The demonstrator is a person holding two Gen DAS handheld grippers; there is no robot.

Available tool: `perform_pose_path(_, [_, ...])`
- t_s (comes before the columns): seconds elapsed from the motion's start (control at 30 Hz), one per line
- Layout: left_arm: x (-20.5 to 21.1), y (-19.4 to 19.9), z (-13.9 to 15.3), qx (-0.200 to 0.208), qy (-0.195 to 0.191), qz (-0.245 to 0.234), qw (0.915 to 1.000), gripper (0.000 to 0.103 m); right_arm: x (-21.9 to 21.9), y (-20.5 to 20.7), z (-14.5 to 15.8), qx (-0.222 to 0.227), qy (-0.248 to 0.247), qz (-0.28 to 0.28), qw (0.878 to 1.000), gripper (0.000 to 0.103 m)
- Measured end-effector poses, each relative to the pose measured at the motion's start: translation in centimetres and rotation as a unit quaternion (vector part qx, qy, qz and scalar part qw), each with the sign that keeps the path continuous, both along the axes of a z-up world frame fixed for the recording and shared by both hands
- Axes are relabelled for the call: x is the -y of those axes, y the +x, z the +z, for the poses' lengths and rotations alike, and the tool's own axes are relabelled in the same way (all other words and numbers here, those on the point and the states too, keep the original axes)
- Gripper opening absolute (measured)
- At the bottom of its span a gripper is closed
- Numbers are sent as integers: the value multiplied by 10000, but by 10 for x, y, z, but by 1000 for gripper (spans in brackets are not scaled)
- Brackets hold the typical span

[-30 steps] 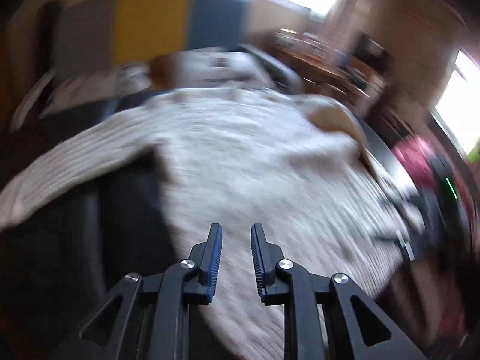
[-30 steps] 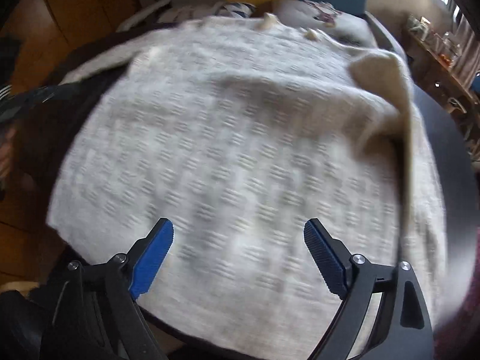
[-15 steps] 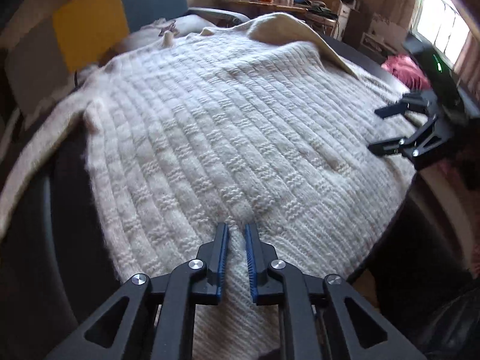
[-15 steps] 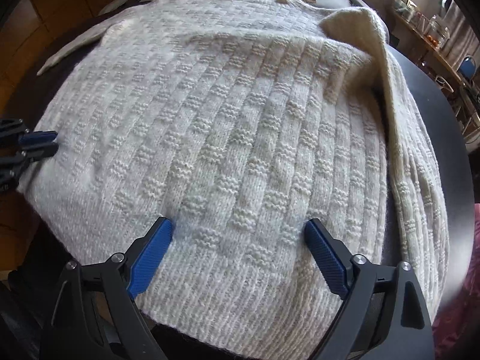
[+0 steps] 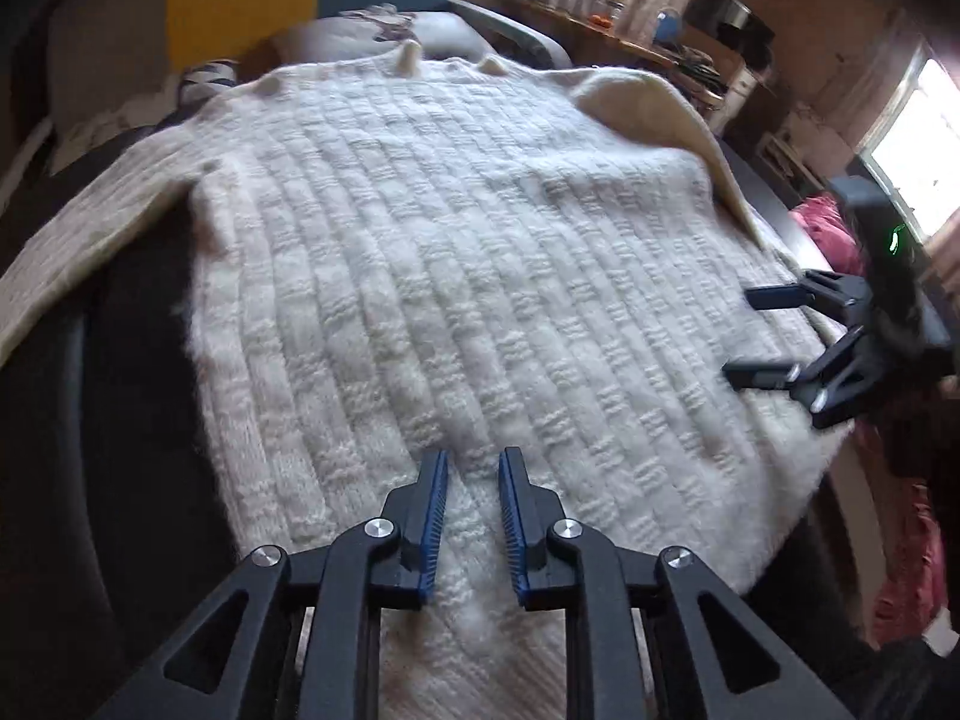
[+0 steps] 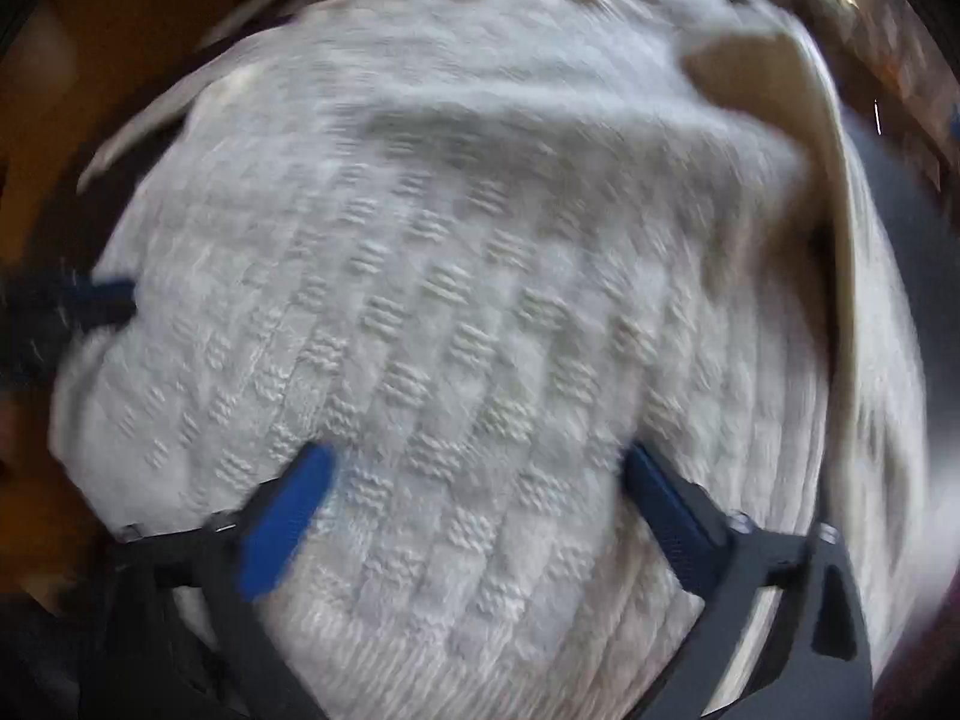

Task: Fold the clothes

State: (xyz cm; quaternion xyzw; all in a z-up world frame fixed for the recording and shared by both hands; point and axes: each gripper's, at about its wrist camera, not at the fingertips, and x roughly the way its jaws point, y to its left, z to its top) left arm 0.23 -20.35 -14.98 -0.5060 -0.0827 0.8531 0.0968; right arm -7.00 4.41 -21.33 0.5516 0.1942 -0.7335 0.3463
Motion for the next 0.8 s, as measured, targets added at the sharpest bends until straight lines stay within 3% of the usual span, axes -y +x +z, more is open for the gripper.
perform_pose_path(0.07, [10,-19,22,-414,-218,-24,9989,19,4,4,6,-130,19,288,9995,103])
perform_pose_path(0.13, [24,-51,42,-772,-518,41,9957,21,7,-8,23,-192,-278,441,9985,103])
perform_pose_path(0.27, [52,-122,68,-1335,-1061,60,9853,22,20,-53,68,-626,-1041,429,9917,103])
perform_pose_path(0.33, [64,-159,72,-1472,-1312,-136,9803,22,36,-85,81,-1071,-1096,152,9881,103])
perform_pose_path(0.4, [69,-190,67,-1456,-1506,-322,9773,23,54,-114,87,-1445,-1124,-74,9831,103])
perform_pose_path(0.5, [74,-234,55,-1265,-1699,-588,9755,23,75,-162,82,-1322,-1077,-131,9853,102])
perform_pose_path(0.63, [79,-272,36,-1026,-1466,-769,9808,23,106,-202,64,-1309,-584,-44,9897,102])
perform_pose_path(0.8, [76,-303,14,-788,-1185,-1057,9842,23,135,-237,28,-692,-361,74,9969,102])
